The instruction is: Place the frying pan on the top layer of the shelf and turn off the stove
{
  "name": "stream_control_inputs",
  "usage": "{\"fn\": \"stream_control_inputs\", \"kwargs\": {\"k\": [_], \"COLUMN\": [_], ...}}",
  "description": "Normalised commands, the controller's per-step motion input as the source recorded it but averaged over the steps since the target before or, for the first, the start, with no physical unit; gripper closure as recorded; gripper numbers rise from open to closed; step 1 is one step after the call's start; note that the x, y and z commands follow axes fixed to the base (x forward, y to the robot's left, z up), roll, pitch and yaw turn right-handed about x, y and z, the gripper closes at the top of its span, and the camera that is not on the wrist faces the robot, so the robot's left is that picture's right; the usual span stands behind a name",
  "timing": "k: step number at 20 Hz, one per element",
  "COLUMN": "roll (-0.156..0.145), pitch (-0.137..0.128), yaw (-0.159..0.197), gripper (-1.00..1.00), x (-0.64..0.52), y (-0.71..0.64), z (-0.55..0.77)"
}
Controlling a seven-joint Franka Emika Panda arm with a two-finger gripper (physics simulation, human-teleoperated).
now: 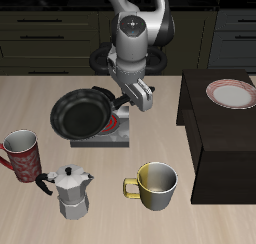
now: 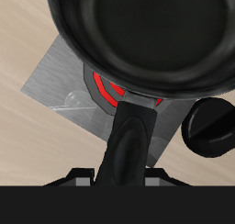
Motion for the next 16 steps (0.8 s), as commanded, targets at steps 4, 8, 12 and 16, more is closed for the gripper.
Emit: {"fn": "stream_control_inputs", "kwargs": {"k": [4, 8, 12, 16], "roll": [-0.013, -0.030, -0.023, -0.021], "pitch": [-0.002, 0.004, -0.029, -0.024], "yaw": [0.082, 0.103, 0.045, 0.041], "gripper": [1.00, 1.00, 1.00, 1.00], "x": [-0.02, 0.05, -0.01, -0.04], "y": [-0.16, -0.22, -0.12, -0.08], "z": [0.19, 0.26, 0.21, 0.23]}}
